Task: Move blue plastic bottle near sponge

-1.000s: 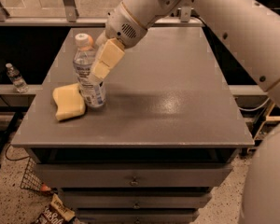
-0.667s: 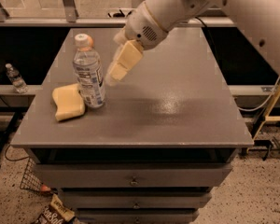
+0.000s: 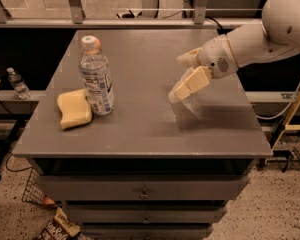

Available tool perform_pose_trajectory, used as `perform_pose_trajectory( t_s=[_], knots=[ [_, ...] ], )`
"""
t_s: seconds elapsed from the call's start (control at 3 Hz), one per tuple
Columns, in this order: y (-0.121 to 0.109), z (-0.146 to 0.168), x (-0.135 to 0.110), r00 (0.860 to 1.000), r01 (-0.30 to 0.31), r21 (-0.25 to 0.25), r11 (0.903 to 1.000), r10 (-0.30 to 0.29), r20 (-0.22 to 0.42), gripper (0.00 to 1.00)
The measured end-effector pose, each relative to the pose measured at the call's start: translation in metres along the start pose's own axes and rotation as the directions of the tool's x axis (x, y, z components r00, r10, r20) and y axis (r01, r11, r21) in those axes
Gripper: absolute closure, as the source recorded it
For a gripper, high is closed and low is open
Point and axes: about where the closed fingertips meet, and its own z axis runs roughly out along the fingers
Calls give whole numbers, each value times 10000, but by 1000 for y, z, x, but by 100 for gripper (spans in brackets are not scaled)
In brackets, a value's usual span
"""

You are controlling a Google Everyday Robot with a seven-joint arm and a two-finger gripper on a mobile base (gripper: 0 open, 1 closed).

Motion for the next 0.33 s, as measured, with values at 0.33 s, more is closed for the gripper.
perform_pose_trajectory(
  t_s=[0.33],
  knots=[
    [-1, -2, 5, 9999, -110, 12, 9999, 110, 35, 0]
  ],
)
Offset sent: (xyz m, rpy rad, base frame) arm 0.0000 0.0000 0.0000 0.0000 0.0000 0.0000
